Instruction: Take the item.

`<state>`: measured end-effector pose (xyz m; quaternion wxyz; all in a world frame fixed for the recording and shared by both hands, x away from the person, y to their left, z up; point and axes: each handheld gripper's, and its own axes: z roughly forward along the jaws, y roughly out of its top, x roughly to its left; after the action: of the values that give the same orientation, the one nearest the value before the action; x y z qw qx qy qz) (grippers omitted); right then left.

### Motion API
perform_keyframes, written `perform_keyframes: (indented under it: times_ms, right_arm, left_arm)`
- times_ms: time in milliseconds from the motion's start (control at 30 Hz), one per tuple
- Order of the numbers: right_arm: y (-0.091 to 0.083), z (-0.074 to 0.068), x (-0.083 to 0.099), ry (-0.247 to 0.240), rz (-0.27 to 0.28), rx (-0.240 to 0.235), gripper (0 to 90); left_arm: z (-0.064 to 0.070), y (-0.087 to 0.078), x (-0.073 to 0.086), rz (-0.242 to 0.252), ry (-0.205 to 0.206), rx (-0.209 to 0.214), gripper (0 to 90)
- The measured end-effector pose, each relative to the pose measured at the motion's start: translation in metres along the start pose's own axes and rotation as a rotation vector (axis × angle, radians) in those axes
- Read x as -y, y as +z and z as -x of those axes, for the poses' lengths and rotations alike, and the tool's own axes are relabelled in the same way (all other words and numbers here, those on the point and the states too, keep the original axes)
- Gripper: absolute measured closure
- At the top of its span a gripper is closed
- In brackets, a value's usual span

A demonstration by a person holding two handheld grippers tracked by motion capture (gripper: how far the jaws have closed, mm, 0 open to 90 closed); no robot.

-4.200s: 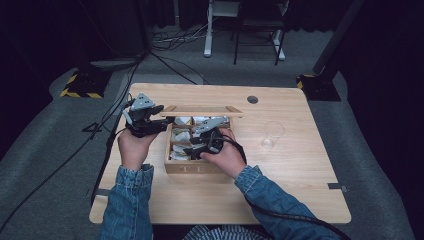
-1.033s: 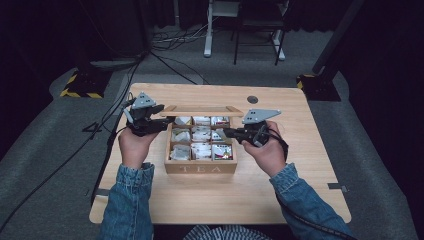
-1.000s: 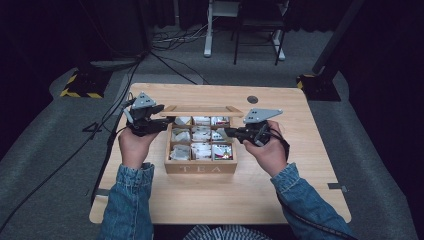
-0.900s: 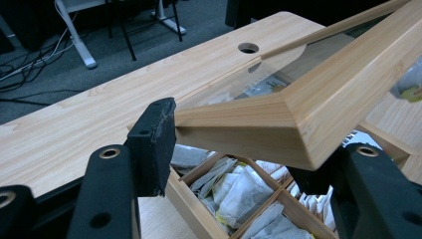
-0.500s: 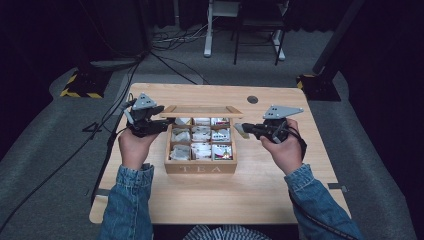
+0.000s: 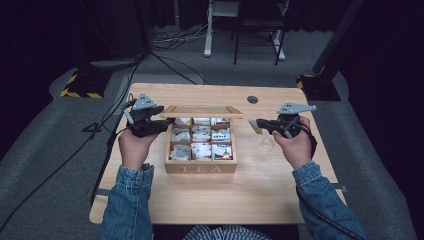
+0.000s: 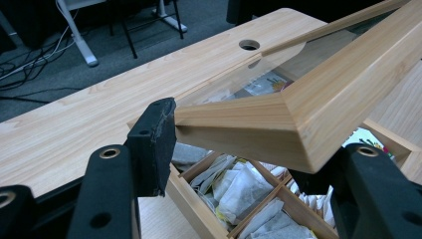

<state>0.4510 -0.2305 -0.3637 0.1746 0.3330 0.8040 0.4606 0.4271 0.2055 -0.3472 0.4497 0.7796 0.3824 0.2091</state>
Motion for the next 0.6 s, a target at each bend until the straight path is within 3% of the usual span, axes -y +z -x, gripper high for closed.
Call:
perform_keyframes:
  times_ms: [333,600]
  right_arm:
    - [-0.004,0.037,0.016,0.076,0.015,0.087,90.0]
    - [-0.005,0.055,0.029,0.122,0.040,0.139,90.0]
  left_arm:
    - [0.000,0.000,0.000,0.001,-0.002,0.001,42.9]
    - [0.000,0.000,0.000,0.000,-0.002,0.003,42.8]
